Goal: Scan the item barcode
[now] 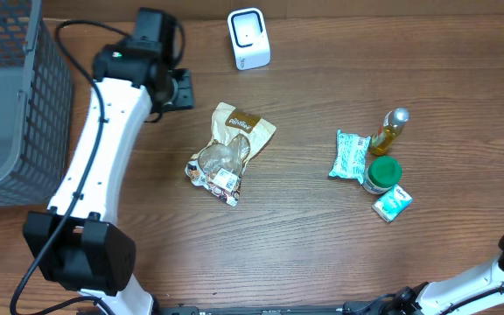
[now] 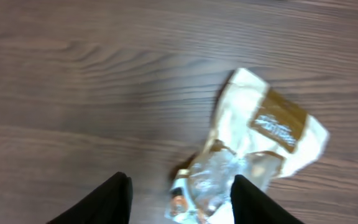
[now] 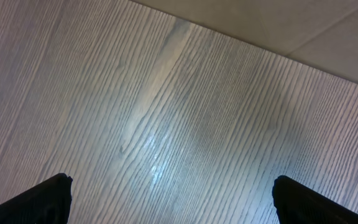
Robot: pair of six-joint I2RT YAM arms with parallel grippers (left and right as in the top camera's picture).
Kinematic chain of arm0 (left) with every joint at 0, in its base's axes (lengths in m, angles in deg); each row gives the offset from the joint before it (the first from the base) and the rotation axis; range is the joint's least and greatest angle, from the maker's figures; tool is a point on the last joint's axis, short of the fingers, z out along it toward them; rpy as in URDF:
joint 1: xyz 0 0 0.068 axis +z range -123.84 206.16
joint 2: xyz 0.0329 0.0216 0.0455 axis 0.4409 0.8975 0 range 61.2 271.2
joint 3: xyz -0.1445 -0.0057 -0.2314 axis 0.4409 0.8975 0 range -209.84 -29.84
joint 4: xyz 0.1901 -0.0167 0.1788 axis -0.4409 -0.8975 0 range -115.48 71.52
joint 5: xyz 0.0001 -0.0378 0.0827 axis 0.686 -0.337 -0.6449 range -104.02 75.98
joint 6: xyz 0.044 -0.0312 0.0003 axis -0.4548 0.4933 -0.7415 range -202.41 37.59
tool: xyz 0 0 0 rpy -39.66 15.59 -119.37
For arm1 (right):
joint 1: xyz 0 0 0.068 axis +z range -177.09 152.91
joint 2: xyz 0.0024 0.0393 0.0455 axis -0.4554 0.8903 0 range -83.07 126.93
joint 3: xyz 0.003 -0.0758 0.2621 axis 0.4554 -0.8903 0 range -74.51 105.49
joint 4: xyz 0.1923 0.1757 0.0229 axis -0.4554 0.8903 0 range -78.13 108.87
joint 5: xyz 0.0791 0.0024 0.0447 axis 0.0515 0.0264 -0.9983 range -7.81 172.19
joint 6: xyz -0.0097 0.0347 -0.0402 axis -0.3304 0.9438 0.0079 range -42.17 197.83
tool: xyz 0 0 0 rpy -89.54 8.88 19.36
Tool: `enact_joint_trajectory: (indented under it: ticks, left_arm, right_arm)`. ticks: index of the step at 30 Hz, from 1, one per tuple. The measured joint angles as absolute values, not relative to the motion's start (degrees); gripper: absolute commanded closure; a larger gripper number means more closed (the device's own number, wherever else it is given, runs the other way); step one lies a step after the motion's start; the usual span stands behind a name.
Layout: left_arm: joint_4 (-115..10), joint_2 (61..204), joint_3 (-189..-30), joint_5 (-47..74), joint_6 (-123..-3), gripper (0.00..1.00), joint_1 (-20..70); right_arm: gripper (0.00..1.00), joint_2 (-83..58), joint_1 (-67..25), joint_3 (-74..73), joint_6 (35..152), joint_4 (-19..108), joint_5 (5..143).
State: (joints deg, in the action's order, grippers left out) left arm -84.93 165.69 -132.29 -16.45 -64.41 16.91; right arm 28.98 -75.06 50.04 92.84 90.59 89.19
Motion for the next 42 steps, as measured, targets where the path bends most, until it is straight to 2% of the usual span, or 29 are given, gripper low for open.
enact_joint_trajectory:
  ticks: [1,2,3,4,13,42]
  left_arm:
    - [-85.2,165.7,-132.3,-16.5,-64.4,0.4,18.1]
    - [-85.4,165.7,-132.3,-16.5,-64.3,0.32,19.3]
    - [-85.5,165.7,-132.3,-16.5,-64.6,0.12,20.2]
    - [-85.6,165.7,-132.3,-16.6,-64.7,0.0,21.4]
    - [-86.4,165.7,-132.3,-16.9,-64.4,0.0,28.2]
    - [-86.4,165.7,-132.3,-16.9,-64.4,0.0,28.3]
  right_arm:
    - [0.0,29.0,-75.1,50.0,92.8,90.6,89.2]
    - [0.0,29.0,-75.1,50.0,92.8,90.6,89.2]
    - [0.0,29.0,-75.1,50.0,92.8,90.6,89.2]
    - [0.0,29.0,-75.1,50.0,92.8,90.6,89.2]
    - [0.0,29.0,-75.1,50.0,92.8,90.6,89.2]
    - [0.0,29.0,-75.1,50.0,92.9,90.6,89.2]
